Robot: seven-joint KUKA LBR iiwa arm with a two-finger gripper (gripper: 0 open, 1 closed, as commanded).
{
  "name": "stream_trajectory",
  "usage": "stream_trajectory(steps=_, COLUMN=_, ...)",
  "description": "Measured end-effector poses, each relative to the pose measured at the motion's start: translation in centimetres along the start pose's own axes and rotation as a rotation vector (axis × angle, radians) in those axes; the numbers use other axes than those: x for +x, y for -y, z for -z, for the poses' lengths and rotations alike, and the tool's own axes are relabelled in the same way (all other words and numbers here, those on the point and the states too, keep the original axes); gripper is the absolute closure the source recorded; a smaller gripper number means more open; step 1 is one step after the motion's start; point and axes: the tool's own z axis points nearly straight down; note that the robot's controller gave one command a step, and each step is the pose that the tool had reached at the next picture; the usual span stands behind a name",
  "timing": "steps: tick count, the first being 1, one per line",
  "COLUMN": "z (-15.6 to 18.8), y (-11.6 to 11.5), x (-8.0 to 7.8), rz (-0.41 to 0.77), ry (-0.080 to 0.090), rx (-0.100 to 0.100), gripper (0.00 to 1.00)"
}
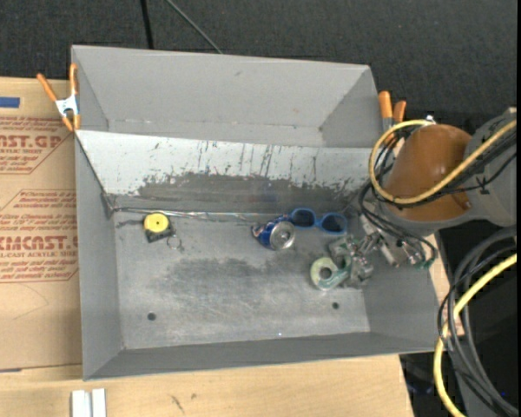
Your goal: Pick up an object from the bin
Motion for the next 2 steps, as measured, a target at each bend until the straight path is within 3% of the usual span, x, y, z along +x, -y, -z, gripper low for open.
stream_trajectory(steps=1, z=12.4, y=0.0, x=0.2, rz=0.035, ry=0.007, rx=0.006, gripper=1.00)
stream_trajectory(steps=2, z=20.1, y=-1.9, x=0.8, rz=0.724, ry=0.003, rx=0.003, gripper=1.00)
